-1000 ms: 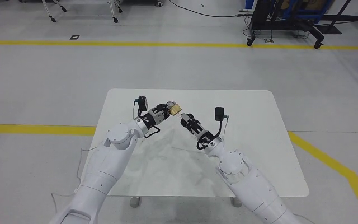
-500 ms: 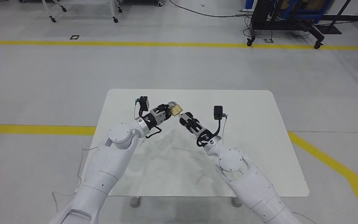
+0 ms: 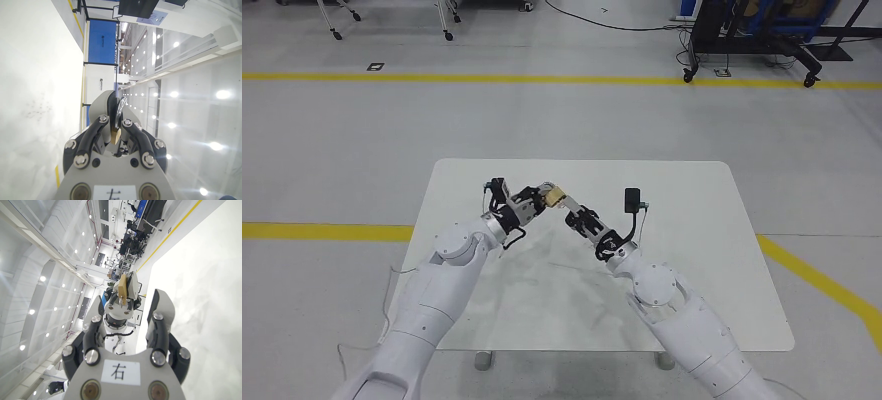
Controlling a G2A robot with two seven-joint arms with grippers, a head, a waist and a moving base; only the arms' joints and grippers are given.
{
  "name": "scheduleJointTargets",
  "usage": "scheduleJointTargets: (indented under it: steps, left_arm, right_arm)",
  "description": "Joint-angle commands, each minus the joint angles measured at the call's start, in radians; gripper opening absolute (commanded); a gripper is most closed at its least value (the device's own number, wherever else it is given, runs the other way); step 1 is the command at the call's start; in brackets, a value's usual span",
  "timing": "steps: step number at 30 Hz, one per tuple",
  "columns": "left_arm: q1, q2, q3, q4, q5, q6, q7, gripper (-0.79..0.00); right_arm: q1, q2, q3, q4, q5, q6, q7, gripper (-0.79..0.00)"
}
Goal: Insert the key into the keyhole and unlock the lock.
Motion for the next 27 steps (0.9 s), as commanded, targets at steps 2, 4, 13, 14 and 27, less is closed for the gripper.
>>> scheduleJointTargets:
  steps: [2,4,13,14,27]
  left_arm:
    - [-0.009,-0.01,0.003,0.046,-0.08,-0.005,-0.035,-0.785]
    - [-0.014,-0.017,0.004,0.073,-0.144,0.008,-0.064,-0.785]
    - [-0.071,-0.046,0.028,0.176,-0.278,0.062,-0.149,-0.785]
    - [-0.076,-0.048,0.031,0.18,-0.278,0.056,-0.152,-0.785]
    - [-0.113,-0.068,0.045,0.243,-0.337,0.044,-0.317,-0.785]
  right_arm:
    - [-0.028,-0.001,0.032,-0.026,0.165,-0.075,0.059,0.0]
    - [-0.044,0.001,0.067,-0.028,0.292,-0.13,0.139,0.0]
    - [-0.051,0.012,0.141,0.02,0.596,-0.191,0.501,-0.686]
    - [-0.039,0.011,0.133,0.028,0.605,-0.145,0.516,-0.576]
    - [0.05,-0.002,0.106,0.143,0.775,0.052,0.662,-0.526]
